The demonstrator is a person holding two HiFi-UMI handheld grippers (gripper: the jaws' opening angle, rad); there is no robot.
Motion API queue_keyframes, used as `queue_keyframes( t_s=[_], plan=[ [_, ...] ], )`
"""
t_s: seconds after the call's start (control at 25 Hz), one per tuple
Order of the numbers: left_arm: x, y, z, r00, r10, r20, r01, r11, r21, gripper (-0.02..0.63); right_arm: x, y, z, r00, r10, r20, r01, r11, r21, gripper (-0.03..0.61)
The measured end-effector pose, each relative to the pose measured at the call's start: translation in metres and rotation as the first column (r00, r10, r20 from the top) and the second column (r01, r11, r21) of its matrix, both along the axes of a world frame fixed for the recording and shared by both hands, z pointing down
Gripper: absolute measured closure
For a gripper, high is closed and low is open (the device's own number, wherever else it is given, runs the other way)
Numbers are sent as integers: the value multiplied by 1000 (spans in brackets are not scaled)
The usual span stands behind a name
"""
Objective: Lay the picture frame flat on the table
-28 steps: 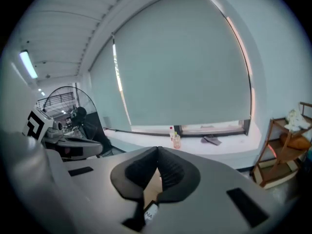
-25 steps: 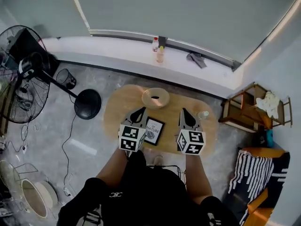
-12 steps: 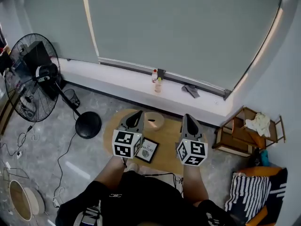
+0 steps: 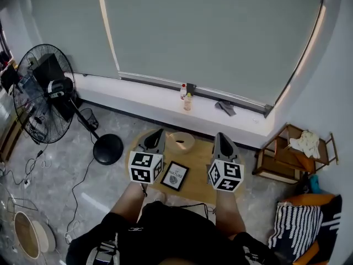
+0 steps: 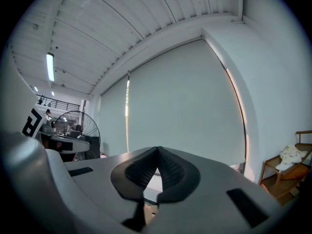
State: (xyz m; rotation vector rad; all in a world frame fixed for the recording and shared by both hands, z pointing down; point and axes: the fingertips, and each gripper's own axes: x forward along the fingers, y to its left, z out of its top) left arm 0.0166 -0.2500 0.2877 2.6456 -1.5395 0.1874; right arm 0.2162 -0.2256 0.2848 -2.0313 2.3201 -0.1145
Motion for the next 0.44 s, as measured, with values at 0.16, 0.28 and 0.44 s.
queue_keyframes(
  t_s=[0.16, 0.28, 0.44],
  plan=[
    [1, 1, 2, 1000, -10, 16, 10, 1000, 4, 594, 1, -1, -1, 1000, -8, -8, 8, 1000, 3, 566],
    [2, 0, 2, 1000, -18, 17, 18, 1000, 9, 594, 2, 0, 0, 1000, -14, -10, 14, 1000, 6, 566],
    [6, -3, 6, 1000, -19, 15, 19, 1000, 0, 594, 2, -2, 2, 999, -35, -1, 35, 999, 9, 565]
  ],
)
